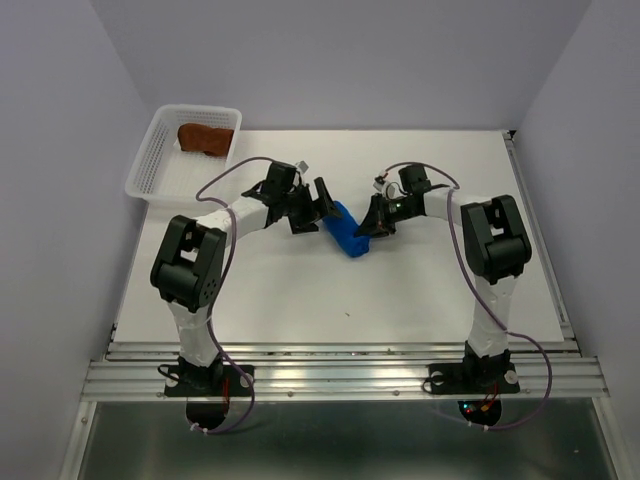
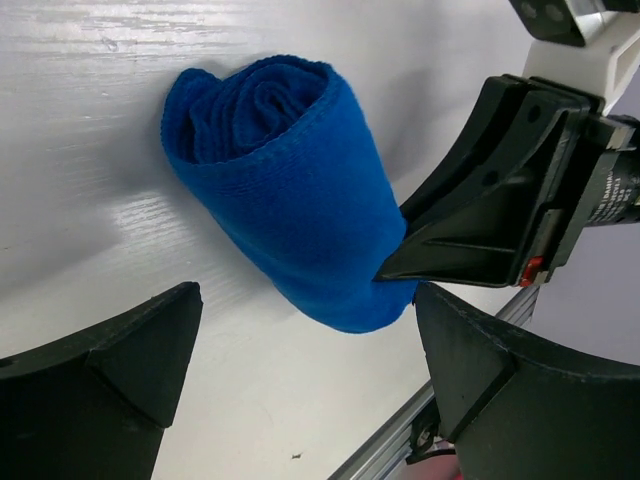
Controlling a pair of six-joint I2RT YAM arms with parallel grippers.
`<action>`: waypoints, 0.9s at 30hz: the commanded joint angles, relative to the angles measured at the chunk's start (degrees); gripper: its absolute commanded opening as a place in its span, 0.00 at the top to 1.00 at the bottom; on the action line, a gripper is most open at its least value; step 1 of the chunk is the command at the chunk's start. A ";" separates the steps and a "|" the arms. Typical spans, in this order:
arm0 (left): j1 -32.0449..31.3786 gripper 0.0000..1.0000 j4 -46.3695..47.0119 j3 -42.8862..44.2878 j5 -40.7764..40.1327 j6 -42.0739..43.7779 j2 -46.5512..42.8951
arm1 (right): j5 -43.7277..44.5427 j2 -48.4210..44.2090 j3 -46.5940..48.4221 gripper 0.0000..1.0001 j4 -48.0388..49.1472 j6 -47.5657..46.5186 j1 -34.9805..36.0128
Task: Roll the towels
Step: Roll the towel, then place the rolled towel into the container
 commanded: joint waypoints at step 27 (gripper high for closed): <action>-2.60 0.31 7.26 3.74 2.10 -1.56 13.37 | 0.00 6.94 5.05 0.94 -4.69 -5.39 -2.59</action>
